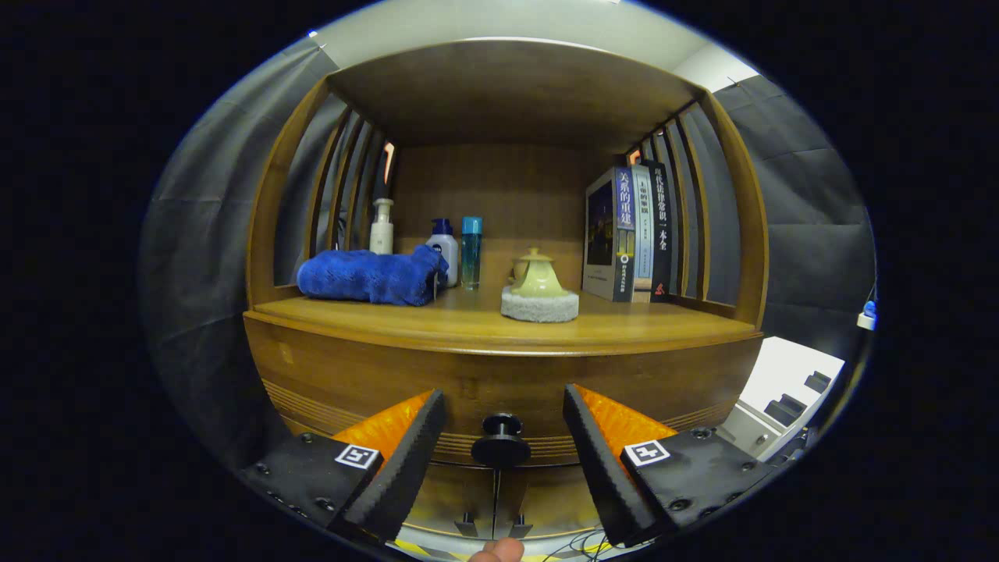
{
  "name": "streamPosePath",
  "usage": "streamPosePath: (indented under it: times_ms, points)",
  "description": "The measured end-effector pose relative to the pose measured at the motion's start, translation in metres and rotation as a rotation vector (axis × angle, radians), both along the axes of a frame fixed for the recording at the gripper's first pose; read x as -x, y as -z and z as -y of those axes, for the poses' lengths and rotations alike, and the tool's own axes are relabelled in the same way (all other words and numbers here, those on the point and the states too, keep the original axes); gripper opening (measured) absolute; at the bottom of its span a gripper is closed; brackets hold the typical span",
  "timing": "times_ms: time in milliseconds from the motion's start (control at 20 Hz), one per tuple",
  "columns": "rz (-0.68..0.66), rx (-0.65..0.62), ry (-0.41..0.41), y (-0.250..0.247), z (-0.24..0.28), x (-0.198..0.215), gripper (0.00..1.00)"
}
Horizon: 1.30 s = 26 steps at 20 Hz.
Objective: Pull open the drawer, take out the items inside it, and place them on the countertop above the cabinet.
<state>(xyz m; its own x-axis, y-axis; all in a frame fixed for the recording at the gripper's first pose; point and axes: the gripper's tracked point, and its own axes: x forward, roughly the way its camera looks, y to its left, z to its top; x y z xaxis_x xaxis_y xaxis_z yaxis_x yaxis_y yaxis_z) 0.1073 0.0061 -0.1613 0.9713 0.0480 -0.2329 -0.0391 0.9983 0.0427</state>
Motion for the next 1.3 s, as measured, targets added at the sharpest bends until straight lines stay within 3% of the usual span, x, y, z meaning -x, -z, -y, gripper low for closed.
streamPosePath:
  times_ms: [450, 750, 1300]
  points:
    - [0.056, 0.08, 0.05, -0.069, 0.016, 0.054, 0.98]
    - [0.132, 0.065, 0.05, -0.118, 0.017, 0.088, 0.98]
    - [0.15, 0.1, 0.101, -0.145, 0.031, 0.123, 0.98]
